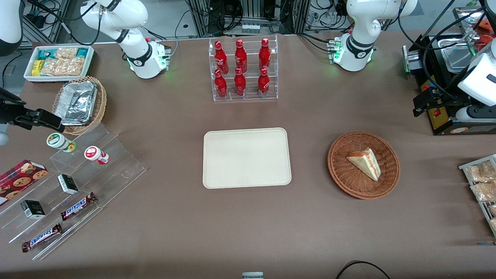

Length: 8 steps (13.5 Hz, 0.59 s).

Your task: Place sandwich from basket to tray

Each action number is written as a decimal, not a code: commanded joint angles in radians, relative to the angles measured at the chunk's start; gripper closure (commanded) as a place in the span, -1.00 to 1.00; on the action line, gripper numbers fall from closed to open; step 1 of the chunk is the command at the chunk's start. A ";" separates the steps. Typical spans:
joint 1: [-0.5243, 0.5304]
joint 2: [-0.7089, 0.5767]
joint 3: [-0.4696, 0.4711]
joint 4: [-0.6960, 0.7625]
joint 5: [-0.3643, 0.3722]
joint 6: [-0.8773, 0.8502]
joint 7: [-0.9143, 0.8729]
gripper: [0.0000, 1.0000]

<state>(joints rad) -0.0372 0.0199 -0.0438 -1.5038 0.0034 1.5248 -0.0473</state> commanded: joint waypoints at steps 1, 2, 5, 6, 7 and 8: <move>-0.016 -0.001 0.009 0.019 0.009 -0.028 0.009 -1.00; -0.016 -0.003 0.009 0.017 0.009 -0.026 0.006 -1.00; -0.016 0.012 0.010 -0.004 0.013 -0.002 0.006 -1.00; -0.016 0.014 0.010 -0.045 0.013 0.043 0.000 -1.00; -0.018 0.009 0.009 -0.099 0.015 0.099 -0.020 -1.00; -0.018 0.008 0.007 -0.148 0.016 0.153 -0.055 -1.00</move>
<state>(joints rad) -0.0413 0.0334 -0.0437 -1.5649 0.0040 1.5940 -0.0591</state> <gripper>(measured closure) 0.000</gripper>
